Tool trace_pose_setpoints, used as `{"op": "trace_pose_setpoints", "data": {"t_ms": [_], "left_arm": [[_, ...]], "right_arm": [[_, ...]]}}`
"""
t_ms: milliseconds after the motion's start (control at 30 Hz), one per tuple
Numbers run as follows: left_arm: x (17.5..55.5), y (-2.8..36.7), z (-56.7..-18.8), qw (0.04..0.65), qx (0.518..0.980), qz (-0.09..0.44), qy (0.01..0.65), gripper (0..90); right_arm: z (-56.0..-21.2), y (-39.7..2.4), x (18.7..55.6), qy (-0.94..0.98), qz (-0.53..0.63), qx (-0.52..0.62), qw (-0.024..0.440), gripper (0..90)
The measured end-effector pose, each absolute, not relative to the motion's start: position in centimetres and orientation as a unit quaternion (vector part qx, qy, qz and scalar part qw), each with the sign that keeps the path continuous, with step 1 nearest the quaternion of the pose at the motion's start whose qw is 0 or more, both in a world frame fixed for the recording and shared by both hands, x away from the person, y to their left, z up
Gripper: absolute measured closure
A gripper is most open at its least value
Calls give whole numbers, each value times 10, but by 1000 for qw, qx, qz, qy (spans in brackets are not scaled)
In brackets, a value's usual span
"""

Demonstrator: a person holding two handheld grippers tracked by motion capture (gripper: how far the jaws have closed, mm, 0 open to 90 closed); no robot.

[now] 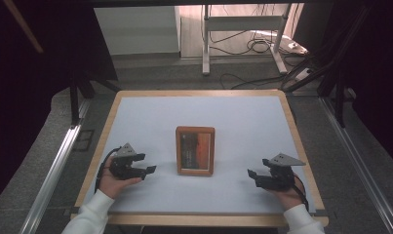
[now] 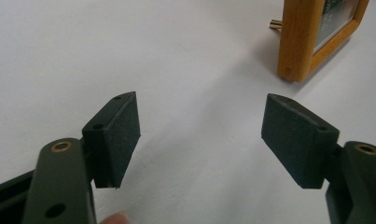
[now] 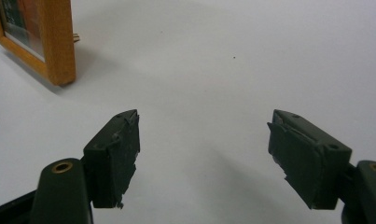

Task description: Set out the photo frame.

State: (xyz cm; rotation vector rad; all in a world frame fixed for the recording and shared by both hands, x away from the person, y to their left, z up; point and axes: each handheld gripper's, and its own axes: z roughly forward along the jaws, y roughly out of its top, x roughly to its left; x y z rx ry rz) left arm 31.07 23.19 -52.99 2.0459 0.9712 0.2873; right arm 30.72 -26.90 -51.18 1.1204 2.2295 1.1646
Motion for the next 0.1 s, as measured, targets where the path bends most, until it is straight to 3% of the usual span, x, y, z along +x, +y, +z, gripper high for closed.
{"op": "trace_pose_setpoints", "data": {"t_ms": [100], "left_arm": [[311, 232, -530, 416, 815, 115, 386, 275]], "right_arm": [[-511, -269, 307, 794, 416, 398, 194, 249]]}}
